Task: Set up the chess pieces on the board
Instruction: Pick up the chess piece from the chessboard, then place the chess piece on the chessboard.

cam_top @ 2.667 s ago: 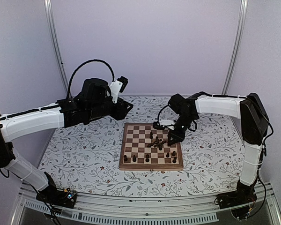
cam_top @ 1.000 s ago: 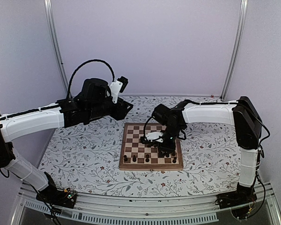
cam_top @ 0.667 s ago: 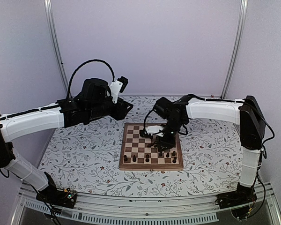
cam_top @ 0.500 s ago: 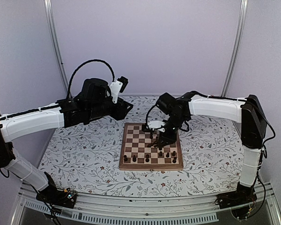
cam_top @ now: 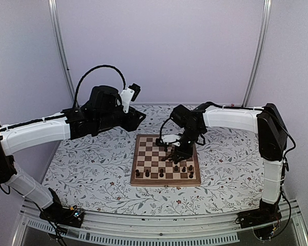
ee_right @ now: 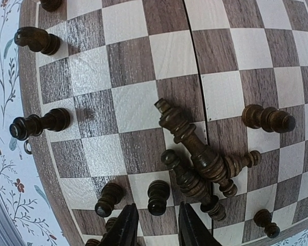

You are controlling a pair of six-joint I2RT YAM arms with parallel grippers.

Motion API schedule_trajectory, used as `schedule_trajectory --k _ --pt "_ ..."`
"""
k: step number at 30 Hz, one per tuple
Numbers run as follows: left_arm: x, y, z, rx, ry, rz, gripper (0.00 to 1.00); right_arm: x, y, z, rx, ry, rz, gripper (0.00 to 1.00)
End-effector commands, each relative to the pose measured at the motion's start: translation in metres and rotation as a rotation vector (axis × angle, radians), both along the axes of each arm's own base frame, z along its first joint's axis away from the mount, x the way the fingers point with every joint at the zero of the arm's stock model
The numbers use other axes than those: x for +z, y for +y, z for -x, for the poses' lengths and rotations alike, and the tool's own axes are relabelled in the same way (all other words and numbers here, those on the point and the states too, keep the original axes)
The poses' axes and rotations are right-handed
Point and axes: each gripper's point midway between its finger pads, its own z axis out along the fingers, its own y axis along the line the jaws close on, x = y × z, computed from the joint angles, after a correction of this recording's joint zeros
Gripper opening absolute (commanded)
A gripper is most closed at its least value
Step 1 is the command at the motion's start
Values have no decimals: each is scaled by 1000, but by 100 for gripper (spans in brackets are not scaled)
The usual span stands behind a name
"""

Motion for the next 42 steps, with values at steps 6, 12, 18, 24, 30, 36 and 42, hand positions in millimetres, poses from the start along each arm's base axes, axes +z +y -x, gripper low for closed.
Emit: schedule_trajectory --k 6,12,18,24,30,36,42 --pt "20 -1 1 -13 -35 27 55 -8 9 -3 -4 29 -4 27" --pt "20 -1 1 -16 -34 28 55 -7 16 -3 7 52 -18 10" --pt "19 -2 1 -16 -32 26 55 8 30 -10 14 44 -57 6" --pt "17 -2 1 -17 -31 22 55 12 40 3 53 54 -58 6" --pt "19 -2 1 -18 -33 23 55 2 35 24 97 68 -18 6" --pt "19 -1 1 -18 -34 25 55 -4 32 37 128 77 6 7" --pt "20 -1 1 -18 -35 25 55 -7 34 41 141 80 12 8"
